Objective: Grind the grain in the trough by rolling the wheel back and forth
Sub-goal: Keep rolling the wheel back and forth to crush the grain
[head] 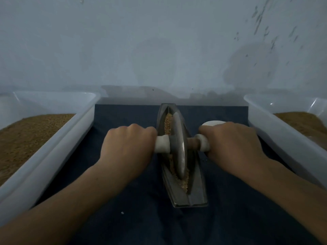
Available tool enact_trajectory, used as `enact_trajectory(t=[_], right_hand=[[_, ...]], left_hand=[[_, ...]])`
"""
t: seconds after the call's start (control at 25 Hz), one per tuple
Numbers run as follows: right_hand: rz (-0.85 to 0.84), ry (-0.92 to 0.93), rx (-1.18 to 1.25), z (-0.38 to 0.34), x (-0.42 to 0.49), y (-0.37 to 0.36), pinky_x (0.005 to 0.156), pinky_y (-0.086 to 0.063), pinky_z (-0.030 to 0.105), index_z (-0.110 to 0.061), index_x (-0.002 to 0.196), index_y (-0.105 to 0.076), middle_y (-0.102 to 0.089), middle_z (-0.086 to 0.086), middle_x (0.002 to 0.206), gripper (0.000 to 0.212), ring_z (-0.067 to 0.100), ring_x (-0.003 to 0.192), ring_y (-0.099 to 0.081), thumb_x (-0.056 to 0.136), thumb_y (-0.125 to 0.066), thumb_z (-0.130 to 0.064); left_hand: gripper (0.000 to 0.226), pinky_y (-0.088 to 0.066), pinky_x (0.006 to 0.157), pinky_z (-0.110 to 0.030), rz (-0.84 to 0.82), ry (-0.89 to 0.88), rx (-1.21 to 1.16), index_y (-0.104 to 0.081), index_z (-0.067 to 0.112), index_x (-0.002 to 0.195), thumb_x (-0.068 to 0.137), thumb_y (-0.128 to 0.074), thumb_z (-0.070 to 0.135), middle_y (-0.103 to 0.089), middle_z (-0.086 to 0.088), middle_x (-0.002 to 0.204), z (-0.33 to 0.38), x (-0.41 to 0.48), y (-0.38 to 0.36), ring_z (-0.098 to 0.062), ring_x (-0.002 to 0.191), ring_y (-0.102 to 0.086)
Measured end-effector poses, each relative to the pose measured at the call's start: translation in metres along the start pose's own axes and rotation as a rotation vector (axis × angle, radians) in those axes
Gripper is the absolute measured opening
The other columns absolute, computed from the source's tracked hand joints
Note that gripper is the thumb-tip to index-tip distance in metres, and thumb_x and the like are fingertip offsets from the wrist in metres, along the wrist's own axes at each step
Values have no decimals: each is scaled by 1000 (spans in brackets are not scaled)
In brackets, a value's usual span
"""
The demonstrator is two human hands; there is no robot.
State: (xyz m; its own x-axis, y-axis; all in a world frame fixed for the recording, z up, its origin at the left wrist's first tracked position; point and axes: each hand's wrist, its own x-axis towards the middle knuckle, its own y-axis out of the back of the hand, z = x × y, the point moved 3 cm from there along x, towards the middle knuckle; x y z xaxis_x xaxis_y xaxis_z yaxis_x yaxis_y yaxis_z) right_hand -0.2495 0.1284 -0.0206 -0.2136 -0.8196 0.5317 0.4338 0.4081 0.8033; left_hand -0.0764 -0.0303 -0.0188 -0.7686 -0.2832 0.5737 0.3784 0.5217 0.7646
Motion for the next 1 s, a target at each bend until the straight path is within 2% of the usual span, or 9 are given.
enact_trajectory(t=[0.12, 0.28, 0.36, 0.48, 0.6, 0.72, 0.84, 0.92, 1.0], right_hand=[[-1, -85, -34, 4, 25, -24, 47, -10, 22, -32, 69, -37, -42, -9, 57, 40, 17, 50, -38, 68, -75, -21], [-58, -215, 47, 12, 60, -51, 52, -28, 31, -29, 82, -49, -49, -5, 69, 16, 22, 63, -47, 87, -64, -28], [-56, -201, 58, 13, 52, -48, 51, -28, 30, -30, 78, -43, -50, -6, 67, 23, 22, 61, -50, 87, -64, -28], [37, -59, 12, 4, 19, -23, 48, -12, 24, -32, 71, -33, -38, -11, 56, 43, 17, 49, -38, 70, -74, -19], [85, 10, -6, -1, 2, -2, 53, -2, 21, -32, 70, -24, -35, -11, 54, 58, 14, 47, -29, 52, -76, -12], [41, -28, -37, 3, 14, -16, 51, -12, 23, -29, 70, -36, -44, -9, 56, 45, 18, 48, -38, 61, -78, -16], [-30, -136, -35, 6, 57, -35, 58, -35, 32, -27, 81, -52, -61, -2, 71, 16, 28, 66, -59, 82, -68, -23], [-76, -178, 1, 9, 73, -40, 61, -40, 34, -26, 88, -58, -66, 3, 80, 4, 33, 78, -64, 87, -62, -27], [-85, -166, 27, 10, 64, -36, 58, -35, 33, -28, 83, -51, -59, -1, 74, 13, 31, 74, -60, 86, -63, -28]], left_hand=[[33, -17, 44, -26, -99, 53, 75, -40, 24, 73, 74, -73, 28, -23, 6, 57, 2, 25, -23, -13, 44, -19], [6, -42, 55, -36, -175, 75, 81, -62, 19, 94, 89, -62, 22, -58, -3, 78, 0, 73, -31, -27, 69, -60], [9, -41, 53, -35, -157, 64, 73, -55, 19, 89, 88, -63, 23, -53, -2, 74, 1, 67, -26, -25, 65, -57], [38, -18, 44, -26, -59, 31, 43, -36, 24, 77, 75, -74, 29, -29, 6, 60, 3, 23, -16, -13, 47, -25], [58, -3, 50, -19, 10, -19, 15, -29, 24, 70, 52, -83, 26, -25, 8, 53, 1, -4, 0, -7, 47, -1], [48, -6, 47, -21, -82, 36, 49, -32, 23, 70, 62, -79, 25, -21, 8, 54, 2, 10, -16, -9, 45, -8], [18, -25, 47, -30, -87, 100, 58, -47, 19, 81, 84, -64, 23, -32, 3, 61, -4, 51, -42, -19, 51, -34], [7, -33, 53, -33, -135, 119, 37, -55, 18, 89, 88, -61, 21, -46, -1, 69, -7, 68, -42, -25, 61, -50], [17, -31, 52, -33, -135, 108, 40, -47, 20, 84, 87, -63, 23, -40, 1, 67, -5, 62, -34, -21, 56, -43]])
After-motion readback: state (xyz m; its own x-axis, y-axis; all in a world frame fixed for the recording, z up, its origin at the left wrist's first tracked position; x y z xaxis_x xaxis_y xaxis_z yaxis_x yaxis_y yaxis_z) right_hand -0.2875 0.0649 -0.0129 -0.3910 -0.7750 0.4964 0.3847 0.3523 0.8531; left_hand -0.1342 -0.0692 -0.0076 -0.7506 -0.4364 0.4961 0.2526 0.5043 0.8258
